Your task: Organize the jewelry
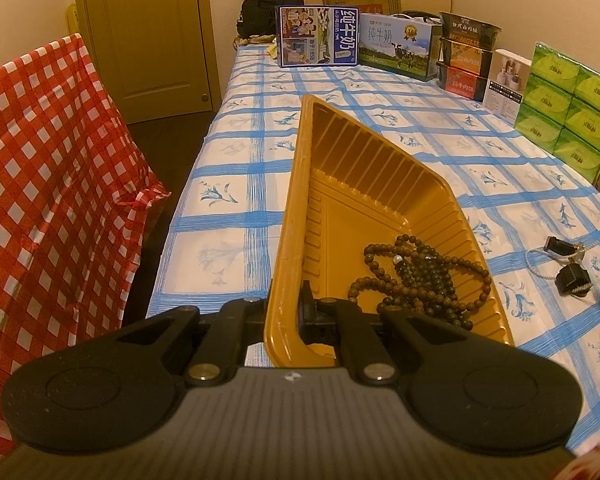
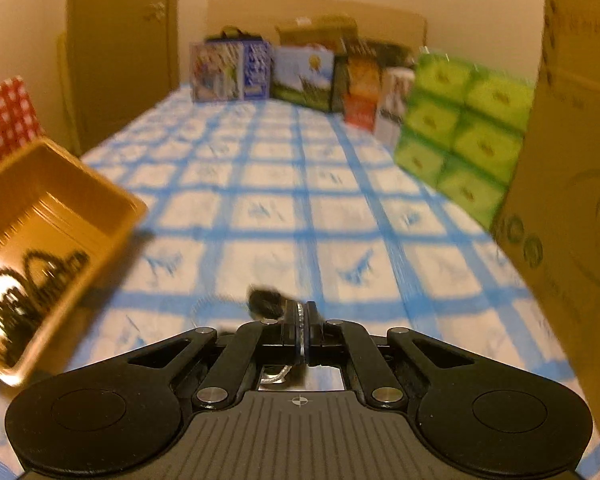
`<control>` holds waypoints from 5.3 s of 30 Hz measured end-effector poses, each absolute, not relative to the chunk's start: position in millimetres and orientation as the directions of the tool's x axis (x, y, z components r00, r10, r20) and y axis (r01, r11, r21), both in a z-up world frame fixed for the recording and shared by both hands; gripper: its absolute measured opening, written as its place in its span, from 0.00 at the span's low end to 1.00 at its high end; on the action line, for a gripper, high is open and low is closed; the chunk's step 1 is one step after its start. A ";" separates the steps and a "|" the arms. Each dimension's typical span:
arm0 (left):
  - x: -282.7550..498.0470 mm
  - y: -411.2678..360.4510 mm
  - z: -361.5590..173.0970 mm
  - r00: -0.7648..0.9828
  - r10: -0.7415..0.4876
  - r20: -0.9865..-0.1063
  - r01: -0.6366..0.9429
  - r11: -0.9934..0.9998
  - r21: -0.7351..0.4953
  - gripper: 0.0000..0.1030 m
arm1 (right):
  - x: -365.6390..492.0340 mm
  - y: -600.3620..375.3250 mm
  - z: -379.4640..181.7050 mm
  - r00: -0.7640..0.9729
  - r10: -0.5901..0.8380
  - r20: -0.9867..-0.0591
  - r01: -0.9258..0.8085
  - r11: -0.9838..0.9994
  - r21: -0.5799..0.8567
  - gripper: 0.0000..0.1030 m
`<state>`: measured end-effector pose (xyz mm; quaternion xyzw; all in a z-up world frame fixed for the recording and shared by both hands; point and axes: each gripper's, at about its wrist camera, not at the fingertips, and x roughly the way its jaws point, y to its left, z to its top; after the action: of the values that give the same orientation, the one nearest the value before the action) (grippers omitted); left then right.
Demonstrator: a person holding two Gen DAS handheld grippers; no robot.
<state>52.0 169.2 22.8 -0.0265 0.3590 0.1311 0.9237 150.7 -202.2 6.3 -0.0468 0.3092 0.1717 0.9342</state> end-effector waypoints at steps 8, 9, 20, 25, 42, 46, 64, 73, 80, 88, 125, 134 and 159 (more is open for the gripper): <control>52.1 169.4 22.7 0.708 0.223 -0.670 -0.261 0.964 0.046 0.05 | 142.2 -181.4 52.7 0.764 0.400 -0.506 -0.449 0.893 0.028 0.01; 52.1 169.2 22.9 0.708 0.223 -0.670 -0.261 0.964 0.046 0.05 | 140.9 -178.9 57.7 0.765 0.412 -0.494 -0.459 0.888 0.029 0.01; 52.6 169.0 23.9 0.708 0.222 -0.670 -0.262 0.964 0.043 0.05 | 129.3 -158.2 104.7 0.762 0.504 -0.407 -0.541 0.841 0.029 0.01; 52.9 168.4 24.4 0.709 0.222 -0.670 -0.262 0.964 0.042 0.06 | 126.7 -147.8 117.8 0.752 0.538 -0.381 -0.572 0.820 0.030 0.01; 53.4 167.5 25.8 0.709 0.221 -0.669 -0.262 0.964 0.042 0.06 | 117.8 -58.1 152.5 0.608 0.729 -0.314 -0.754 0.654 0.058 0.01; 53.8 166.8 26.2 0.709 0.221 -0.670 -0.263 0.964 0.040 0.06 | 119.0 -36.4 151.9 0.568 0.760 -0.314 -0.785 0.616 0.070 0.01; 56.8 165.0 27.5 0.710 0.217 -0.670 -0.261 0.965 0.036 0.06 | 165.2 15.7 70.8 0.454 0.714 -0.532 -0.771 0.615 0.167 0.01; 55.5 166.1 26.3 0.710 0.216 -0.670 -0.262 0.965 0.034 0.06 | 165.0 13.0 59.1 0.405 0.715 -0.569 -0.779 0.596 0.195 0.02; 55.5 166.1 26.3 0.710 0.216 -0.671 -0.262 0.964 0.033 0.06 | 163.3 11.1 61.5 0.407 0.720 -0.563 -0.773 0.600 0.209 0.05; 55.6 165.9 26.3 0.710 0.216 -0.670 -0.262 0.965 0.033 0.06 | 162.2 -22.9 63.6 0.488 0.699 -0.523 -0.717 0.662 0.217 0.51; 55.0 168.8 29.7 0.713 0.214 -0.668 -0.258 0.966 0.034 0.07 | 154.9 -192.2 -47.6 0.635 0.310 -0.708 -0.337 0.935 0.107 0.67; 55.2 169.3 32.5 0.712 0.213 -0.669 -0.259 0.965 0.032 0.07 | 166.2 -161.9 -46.9 0.664 0.294 -0.687 -0.330 0.940 0.083 0.76; 54.3 168.2 32.3 0.712 0.215 -0.669 -0.260 0.965 0.034 0.07 | 178.8 -175.1 -70.6 0.676 0.294 -0.676 -0.284 0.950 0.129 0.65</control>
<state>54.3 168.2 32.3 -0.0312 0.3574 0.1283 0.9246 178.8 -175.1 -70.6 0.0067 0.3706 0.1579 0.9153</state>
